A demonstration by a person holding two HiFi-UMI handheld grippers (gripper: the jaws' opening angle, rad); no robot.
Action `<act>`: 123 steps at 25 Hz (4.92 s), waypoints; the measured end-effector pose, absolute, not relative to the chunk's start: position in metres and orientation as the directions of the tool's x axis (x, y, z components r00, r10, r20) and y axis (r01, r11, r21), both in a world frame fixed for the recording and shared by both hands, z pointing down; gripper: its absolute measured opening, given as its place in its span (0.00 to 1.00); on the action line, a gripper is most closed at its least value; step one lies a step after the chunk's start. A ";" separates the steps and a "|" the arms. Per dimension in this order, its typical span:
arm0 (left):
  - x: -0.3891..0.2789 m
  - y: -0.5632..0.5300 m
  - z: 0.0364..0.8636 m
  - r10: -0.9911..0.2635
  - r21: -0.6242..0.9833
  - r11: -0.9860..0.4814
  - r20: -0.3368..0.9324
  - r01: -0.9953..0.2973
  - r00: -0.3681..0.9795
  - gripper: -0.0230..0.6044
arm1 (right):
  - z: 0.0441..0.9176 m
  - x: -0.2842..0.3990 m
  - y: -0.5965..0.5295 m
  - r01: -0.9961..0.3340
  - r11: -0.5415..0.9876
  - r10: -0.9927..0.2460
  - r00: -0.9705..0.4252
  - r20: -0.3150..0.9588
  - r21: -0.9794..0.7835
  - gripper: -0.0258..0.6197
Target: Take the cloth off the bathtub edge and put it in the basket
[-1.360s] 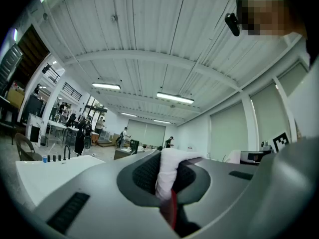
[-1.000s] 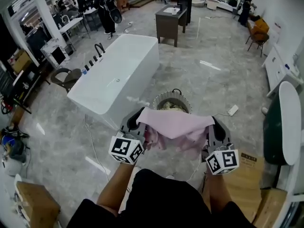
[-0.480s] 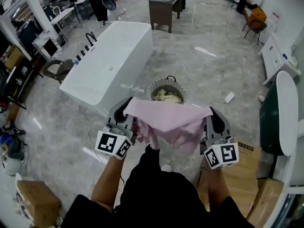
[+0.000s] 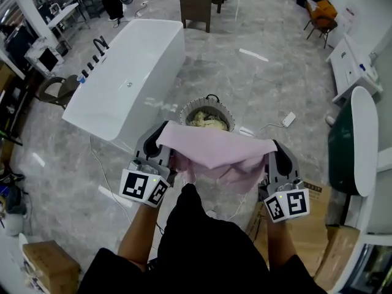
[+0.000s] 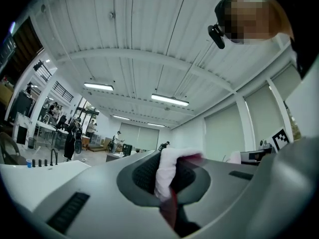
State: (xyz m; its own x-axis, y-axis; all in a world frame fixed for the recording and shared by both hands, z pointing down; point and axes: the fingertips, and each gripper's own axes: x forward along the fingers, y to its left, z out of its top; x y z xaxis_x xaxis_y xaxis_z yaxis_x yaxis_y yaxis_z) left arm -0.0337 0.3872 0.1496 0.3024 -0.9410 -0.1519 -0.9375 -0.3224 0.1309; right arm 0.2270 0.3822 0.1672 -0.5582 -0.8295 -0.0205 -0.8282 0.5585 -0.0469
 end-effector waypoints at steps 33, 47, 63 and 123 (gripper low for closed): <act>-0.092 0.088 0.111 -0.826 0.221 -0.560 -0.229 -0.798 0.516 0.08 | 0.094 0.108 0.084 -0.881 0.463 -0.883 -0.448 -0.140 -0.100 0.09; -0.098 0.049 0.114 -0.858 0.221 -0.508 -0.214 -0.833 0.466 0.08 | 0.073 0.071 0.032 -0.806 0.586 -0.803 -0.564 -0.193 -0.085 0.09; -0.083 -0.009 0.108 -0.880 0.218 -0.470 -0.199 -0.855 0.432 0.08 | 0.060 0.062 -0.024 -0.751 0.658 -0.745 -0.638 -0.197 -0.057 0.09; -0.053 -0.094 0.222 -0.953 0.231 -0.272 0.068 -0.934 0.294 0.08 | 0.171 0.086 -0.125 -0.656 0.743 -0.661 -0.750 0.004 -0.135 0.09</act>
State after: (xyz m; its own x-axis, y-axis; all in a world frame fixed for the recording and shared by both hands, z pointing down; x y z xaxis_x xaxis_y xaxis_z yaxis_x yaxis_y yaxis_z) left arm -0.0531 -0.0943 0.2215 0.2941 -0.9534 0.0681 -0.9343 -0.2717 0.2308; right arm 0.0856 -0.1247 0.1706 -0.7500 -0.6615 0.0036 -0.6558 0.7427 -0.1353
